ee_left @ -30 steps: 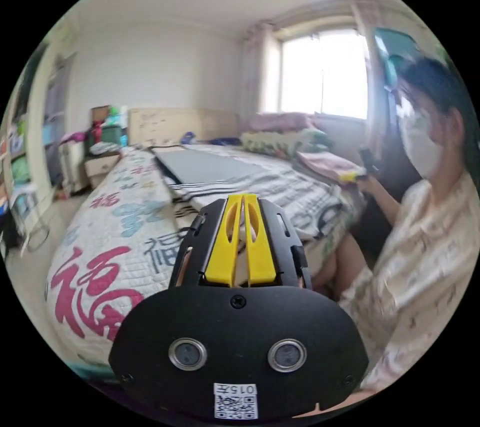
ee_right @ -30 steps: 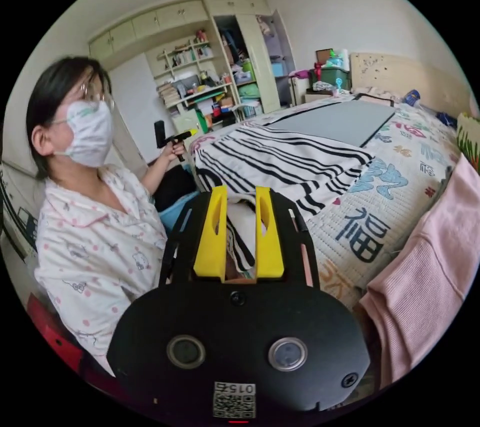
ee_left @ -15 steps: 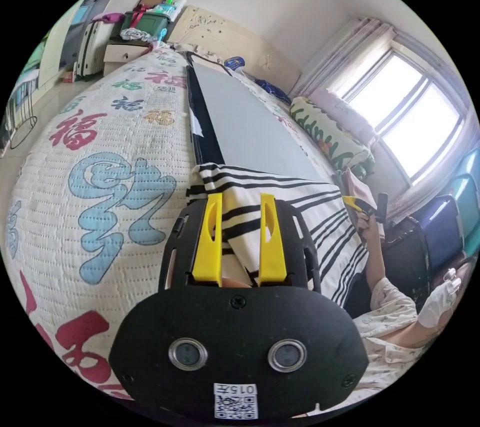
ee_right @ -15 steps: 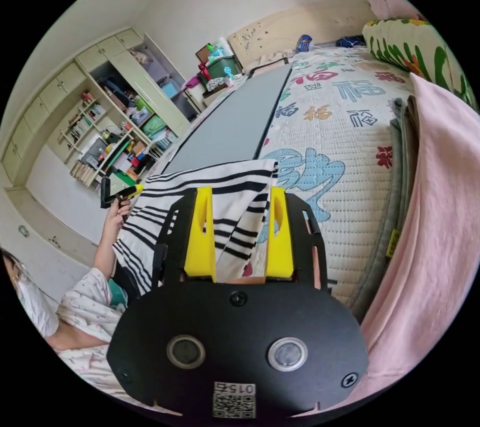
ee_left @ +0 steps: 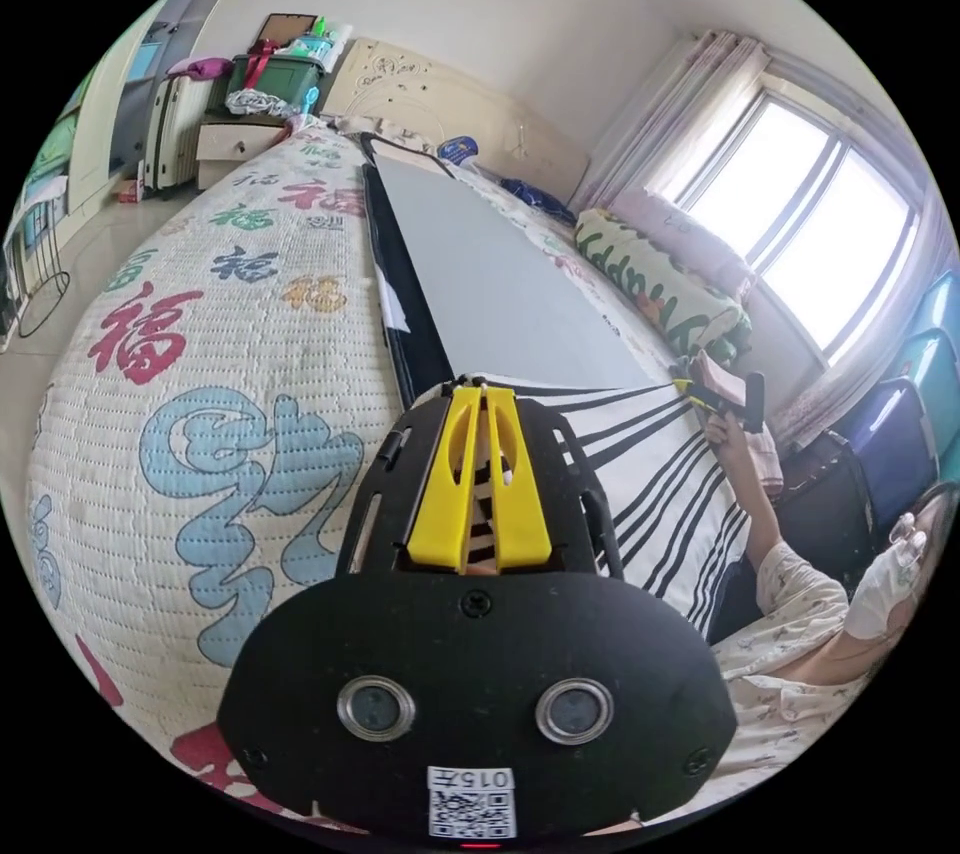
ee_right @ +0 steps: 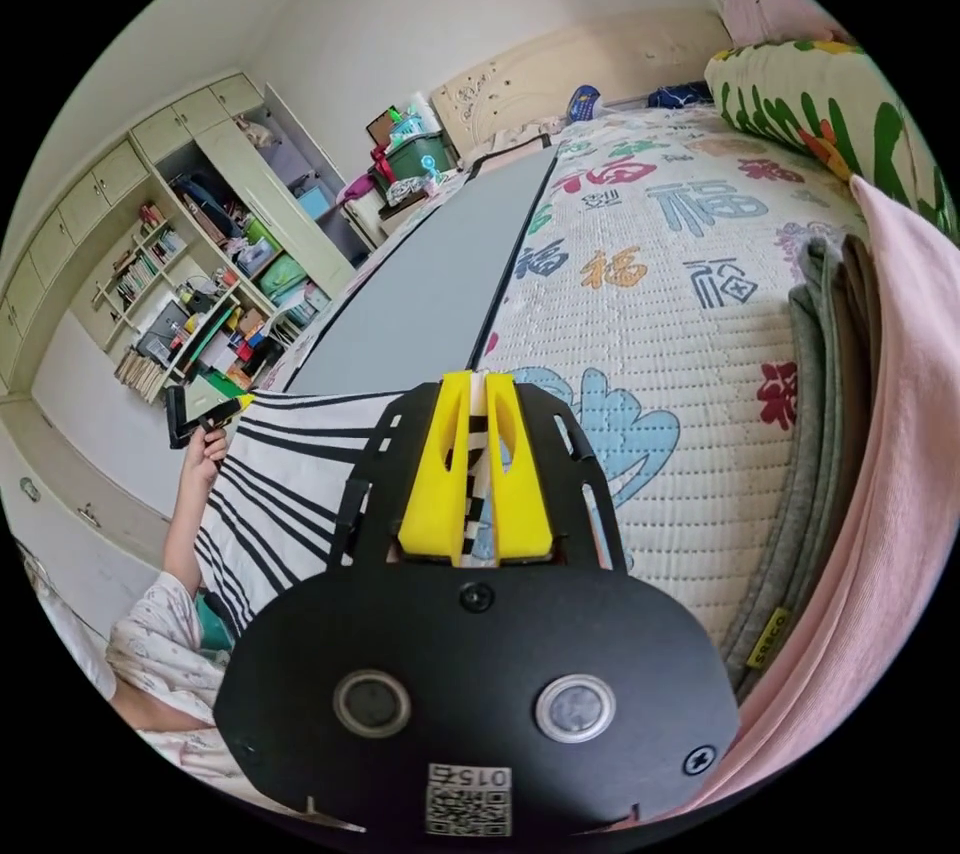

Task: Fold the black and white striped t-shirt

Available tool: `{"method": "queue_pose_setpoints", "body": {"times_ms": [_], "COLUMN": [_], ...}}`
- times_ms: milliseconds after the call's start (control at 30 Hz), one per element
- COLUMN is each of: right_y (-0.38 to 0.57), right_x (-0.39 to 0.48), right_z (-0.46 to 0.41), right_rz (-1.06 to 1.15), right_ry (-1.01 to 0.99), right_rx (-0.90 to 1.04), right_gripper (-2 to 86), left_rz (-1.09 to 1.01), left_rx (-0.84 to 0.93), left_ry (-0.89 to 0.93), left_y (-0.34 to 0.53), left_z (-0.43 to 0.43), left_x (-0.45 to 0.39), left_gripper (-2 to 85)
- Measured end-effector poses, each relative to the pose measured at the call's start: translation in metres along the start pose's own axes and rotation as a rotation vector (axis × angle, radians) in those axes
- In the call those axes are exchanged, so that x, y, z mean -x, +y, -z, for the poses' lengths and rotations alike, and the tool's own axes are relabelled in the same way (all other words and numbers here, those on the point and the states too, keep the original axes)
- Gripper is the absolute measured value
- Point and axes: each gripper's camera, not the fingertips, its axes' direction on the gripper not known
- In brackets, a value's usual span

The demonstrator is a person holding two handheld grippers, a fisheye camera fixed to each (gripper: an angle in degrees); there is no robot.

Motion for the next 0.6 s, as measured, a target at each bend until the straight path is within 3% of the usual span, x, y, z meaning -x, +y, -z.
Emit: {"method": "queue_pose_setpoints", "body": {"times_ms": [333,467,600], "right_y": [-0.033,-0.02,0.019], "right_x": [-0.04,-0.089,-0.156], "right_z": [-0.142,-0.175,-0.163], "right_rz": [0.144,0.064,-0.054], "right_ry": [0.316,0.292,0.203], "right_rx": [0.083,0.121,-0.009], "right_gripper": [3.7,4.1,3.6], "left_rz": [-0.069,-0.095,-0.035], "left_rx": [0.088,0.128,0.056], "left_ry": [-0.079,-0.038,0.077], "left_y": [-0.111,-0.127,-0.134], "left_z": [-0.028,-0.037,-0.012], "left_x": [-0.065,-0.077,-0.073], "left_gripper": [0.0,-0.1,-0.2]}}
